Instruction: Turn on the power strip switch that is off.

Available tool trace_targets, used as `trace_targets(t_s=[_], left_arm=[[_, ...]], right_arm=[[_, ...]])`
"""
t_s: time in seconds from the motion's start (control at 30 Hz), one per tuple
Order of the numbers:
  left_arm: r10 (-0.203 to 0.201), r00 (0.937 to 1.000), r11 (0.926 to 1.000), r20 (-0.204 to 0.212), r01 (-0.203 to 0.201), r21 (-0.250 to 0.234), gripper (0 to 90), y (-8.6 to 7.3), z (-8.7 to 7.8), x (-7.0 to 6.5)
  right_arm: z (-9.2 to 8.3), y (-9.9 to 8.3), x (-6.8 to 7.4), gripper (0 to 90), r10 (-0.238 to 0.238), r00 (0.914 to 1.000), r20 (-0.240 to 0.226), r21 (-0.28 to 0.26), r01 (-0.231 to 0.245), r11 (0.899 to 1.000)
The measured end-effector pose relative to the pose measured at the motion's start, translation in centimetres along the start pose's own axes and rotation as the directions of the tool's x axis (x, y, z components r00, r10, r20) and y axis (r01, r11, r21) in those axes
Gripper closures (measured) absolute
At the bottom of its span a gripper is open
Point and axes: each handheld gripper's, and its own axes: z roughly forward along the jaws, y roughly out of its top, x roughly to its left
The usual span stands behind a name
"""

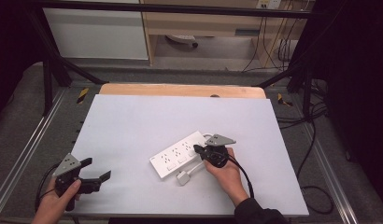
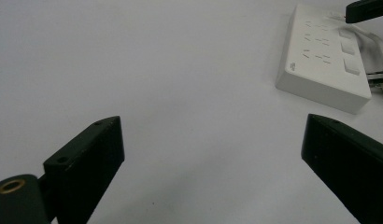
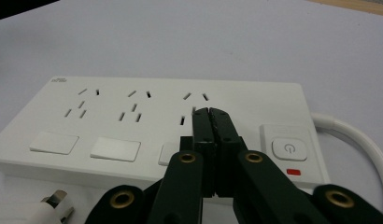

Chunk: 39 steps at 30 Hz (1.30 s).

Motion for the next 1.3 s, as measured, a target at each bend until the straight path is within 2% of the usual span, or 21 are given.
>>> trace_targets(t_s=[0.9, 1.3], left_arm=[[-0.002, 1.0, 1.0, 0.0, 0.002, -0.001, 6.1, 0.0, 0.0, 0.0], [-0.002, 1.0, 1.0, 0.0, 0.002, -0.001, 6.1, 0.0, 0.0, 0.0]], right_arm=[[-1.6, 0.9, -0.5, 89.3, 0.022, 0.9997, 0.014, -0.083, -0.021, 0.996], [-2.8, 1.4, -0.7, 79.8, 0.03, 0.9992, 0.025, -0.115, -0.027, 0.993]])
